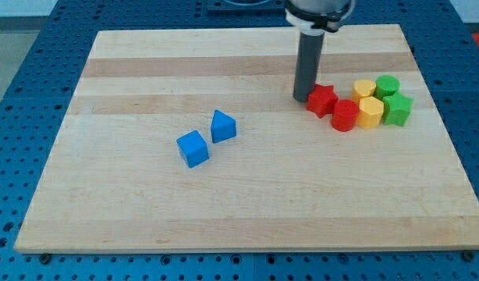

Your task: Move the blue cube and the blue triangle to the center

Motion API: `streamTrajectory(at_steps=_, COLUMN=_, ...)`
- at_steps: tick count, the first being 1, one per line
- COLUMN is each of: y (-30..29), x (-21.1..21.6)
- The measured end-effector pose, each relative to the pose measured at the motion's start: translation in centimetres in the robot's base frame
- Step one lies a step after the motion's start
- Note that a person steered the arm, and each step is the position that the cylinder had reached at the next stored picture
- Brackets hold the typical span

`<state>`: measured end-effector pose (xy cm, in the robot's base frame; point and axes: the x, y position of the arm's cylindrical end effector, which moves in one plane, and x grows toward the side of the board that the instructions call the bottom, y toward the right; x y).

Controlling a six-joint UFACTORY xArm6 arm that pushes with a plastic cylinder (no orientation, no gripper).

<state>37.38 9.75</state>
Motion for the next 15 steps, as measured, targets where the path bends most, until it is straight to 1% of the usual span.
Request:
streamTrajectory(at_steps=1, y=1.3, x=-0.9)
streamTrajectory(at_steps=3, y=1.2, x=-2.0)
streamTrajectory(at_steps=4, y=-3.2, x=-2.0)
streamTrajectory(at_steps=5, y=-6.8, x=0.1)
streamTrajectory(at_steps=7, y=-7.9, x=8.6)
streamTrajectory(at_steps=8, y=-11.5, x=12.8)
streamTrajectory(at_steps=9, y=-16.0, x=16.1)
streamTrajectory(at_steps=10, y=-20.7, x=16.7)
streamTrajectory(at_steps=11, y=-22.8, x=16.1)
streamTrajectory(at_steps=12, y=-22.1, x=15.5)
streamTrajectory(at_steps=14, y=-17.5, x=11.7)
streamTrajectory(at_steps=15, y=-16.6, x=10.3)
